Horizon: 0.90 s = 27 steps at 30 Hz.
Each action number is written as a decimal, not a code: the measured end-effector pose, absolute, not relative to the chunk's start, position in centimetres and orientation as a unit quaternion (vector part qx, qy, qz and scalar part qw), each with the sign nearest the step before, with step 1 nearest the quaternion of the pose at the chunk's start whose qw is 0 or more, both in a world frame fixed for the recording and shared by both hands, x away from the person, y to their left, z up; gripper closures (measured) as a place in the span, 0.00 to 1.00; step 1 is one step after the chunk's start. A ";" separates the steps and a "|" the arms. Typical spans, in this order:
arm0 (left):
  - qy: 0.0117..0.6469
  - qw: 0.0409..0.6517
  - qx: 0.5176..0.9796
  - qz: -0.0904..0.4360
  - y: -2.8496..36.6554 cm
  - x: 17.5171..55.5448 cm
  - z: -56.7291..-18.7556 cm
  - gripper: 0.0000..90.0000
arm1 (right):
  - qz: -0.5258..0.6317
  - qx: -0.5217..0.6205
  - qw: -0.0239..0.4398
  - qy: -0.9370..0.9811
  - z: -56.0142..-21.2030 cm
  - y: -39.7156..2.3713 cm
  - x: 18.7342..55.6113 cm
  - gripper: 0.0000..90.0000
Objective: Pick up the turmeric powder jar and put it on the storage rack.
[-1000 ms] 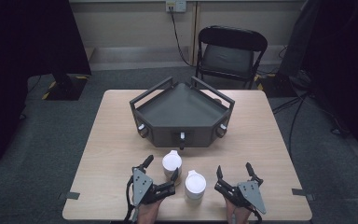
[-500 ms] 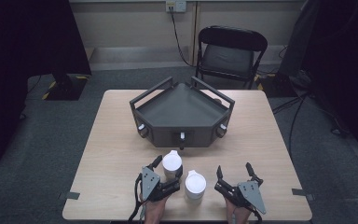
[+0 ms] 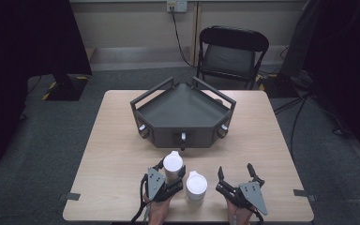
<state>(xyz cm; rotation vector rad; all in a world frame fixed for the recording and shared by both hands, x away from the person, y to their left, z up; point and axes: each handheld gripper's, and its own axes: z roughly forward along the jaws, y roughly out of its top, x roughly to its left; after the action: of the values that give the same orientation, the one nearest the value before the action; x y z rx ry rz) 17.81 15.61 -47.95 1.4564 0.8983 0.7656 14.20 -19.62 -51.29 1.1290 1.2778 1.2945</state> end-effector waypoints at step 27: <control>0.381 0.592 0.628 0.333 16.5 17.9 -46.3 0.34 | 0.530 0.463 0.480 0.523 -51.3 -19.6 14.2 0.01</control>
<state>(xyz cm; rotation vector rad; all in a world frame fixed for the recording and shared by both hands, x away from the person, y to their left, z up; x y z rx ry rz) 17.89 16.54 -46.27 1.4610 0.8854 0.7742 14.18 -19.60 -51.30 1.1296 1.2765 1.2938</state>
